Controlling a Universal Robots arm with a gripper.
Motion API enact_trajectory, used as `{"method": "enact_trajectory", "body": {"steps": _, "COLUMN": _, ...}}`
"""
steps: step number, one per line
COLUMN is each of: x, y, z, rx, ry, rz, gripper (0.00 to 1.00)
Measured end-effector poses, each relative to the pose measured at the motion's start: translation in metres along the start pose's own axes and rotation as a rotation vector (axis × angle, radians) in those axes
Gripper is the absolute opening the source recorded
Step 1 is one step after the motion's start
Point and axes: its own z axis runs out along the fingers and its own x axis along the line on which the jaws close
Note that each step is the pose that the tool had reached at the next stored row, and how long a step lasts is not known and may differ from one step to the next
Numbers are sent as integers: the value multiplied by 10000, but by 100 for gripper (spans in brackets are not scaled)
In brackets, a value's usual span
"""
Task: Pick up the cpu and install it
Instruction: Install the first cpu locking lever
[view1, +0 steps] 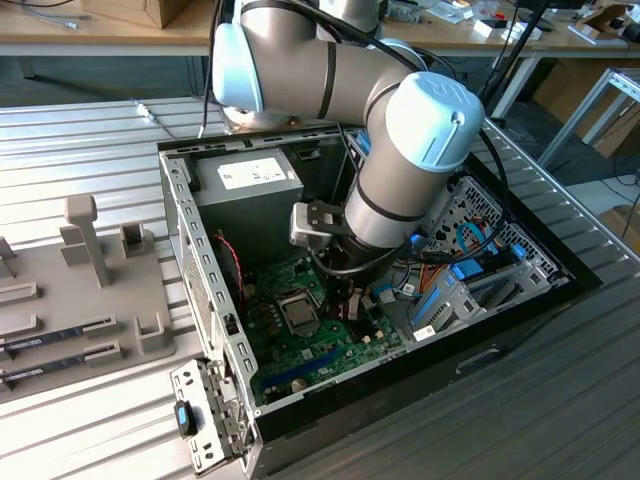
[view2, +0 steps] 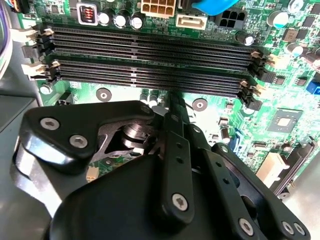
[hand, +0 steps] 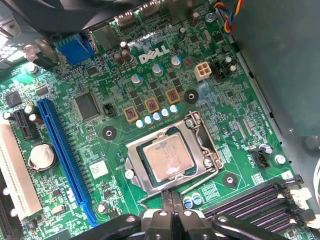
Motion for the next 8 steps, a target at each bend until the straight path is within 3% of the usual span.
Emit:
{"method": "enact_trajectory", "body": {"steps": 3, "x": -2, "y": 4, "z": -69, "rx": -10, "ry": -55, "rz": -5, "gripper": 11}}
{"method": "enact_trajectory", "body": {"steps": 5, "x": 2, "y": 7, "z": -117, "rx": -13, "ry": -44, "rz": -5, "gripper": 11}}
{"method": "enact_trajectory", "body": {"steps": 7, "x": 2, "y": 8, "z": -136, "rx": -27, "ry": -71, "rz": -8, "gripper": 11}}
{"method": "enact_trajectory", "body": {"steps": 8, "x": 3, "y": 8, "z": -138, "rx": -57, "ry": -137, "rz": -12, "gripper": 11}}
